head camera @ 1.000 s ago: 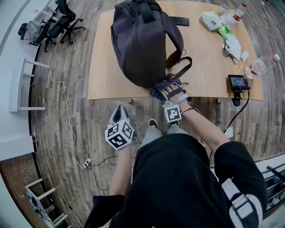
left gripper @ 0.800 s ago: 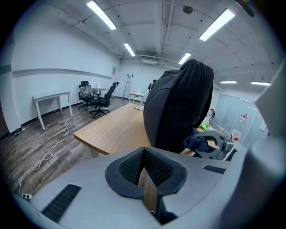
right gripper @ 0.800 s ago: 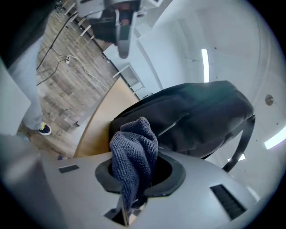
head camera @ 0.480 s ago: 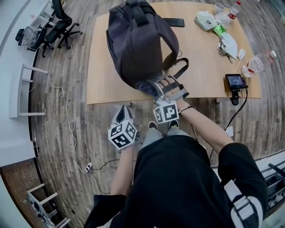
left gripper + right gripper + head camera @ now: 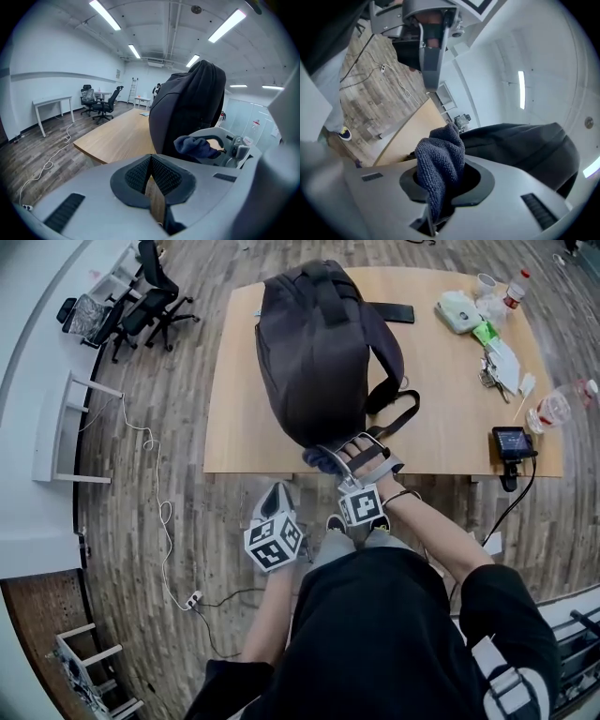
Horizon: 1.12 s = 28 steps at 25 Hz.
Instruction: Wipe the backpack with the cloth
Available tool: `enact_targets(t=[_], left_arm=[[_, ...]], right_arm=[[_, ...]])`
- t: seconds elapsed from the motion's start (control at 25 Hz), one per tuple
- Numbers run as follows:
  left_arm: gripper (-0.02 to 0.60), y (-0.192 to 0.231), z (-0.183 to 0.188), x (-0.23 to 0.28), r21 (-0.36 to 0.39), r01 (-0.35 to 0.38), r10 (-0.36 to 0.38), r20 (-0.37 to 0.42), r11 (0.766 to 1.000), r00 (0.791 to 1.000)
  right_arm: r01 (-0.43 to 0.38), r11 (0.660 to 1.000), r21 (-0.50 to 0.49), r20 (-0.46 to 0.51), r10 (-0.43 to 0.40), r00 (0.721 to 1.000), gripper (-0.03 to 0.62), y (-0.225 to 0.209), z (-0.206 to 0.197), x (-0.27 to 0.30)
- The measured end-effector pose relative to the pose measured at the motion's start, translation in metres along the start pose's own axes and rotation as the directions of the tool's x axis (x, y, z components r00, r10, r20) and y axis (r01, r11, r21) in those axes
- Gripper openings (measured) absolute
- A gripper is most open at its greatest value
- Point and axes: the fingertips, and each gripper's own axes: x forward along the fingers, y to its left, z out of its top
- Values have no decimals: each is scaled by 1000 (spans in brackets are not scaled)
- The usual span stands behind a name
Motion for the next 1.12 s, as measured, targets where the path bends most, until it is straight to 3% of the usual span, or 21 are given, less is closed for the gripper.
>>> enact_targets(t=[0.2, 0.36, 0.48, 0.56, 0.6, 0.76, 0.96, 1.12], left_arm=[[14, -1, 2, 4, 0, 7, -7, 0, 1000, 1000], [14, -7, 3, 6, 5, 20, -20, 4, 1000, 1000], [14, -9, 5, 6, 6, 26, -26, 5, 1000, 1000], [15, -9, 5, 6, 8, 28, -28, 6, 1000, 1000], [14, -10, 6, 6, 8, 30, -30, 7, 1000, 1000], [14, -17, 5, 4, 15, 39, -39, 10, 999, 999], [15, -22, 3, 2, 16, 45, -46, 15, 999, 999], [15, -24, 0, -1, 9, 44, -44, 17, 999, 999]], right_arm=[[226, 973, -49, 65, -223, 973, 68, -84, 13, -22], [341, 937, -77, 110, -332, 937, 71, -156, 27, -46], [461, 884, -82, 150, -446, 882, 72, -211, 37, -72], [535, 844, -24, 142, -527, 838, 72, -255, 35, -85], [545, 839, 6, 124, -541, 832, 72, -273, 31, -85], [495, 869, 23, 60, -495, 867, 72, -312, 15, -61], [506, 863, -1, -33, -505, 862, 72, -347, 5, -46], [379, 925, 17, -44, -378, 925, 69, -320, 8, -39]])
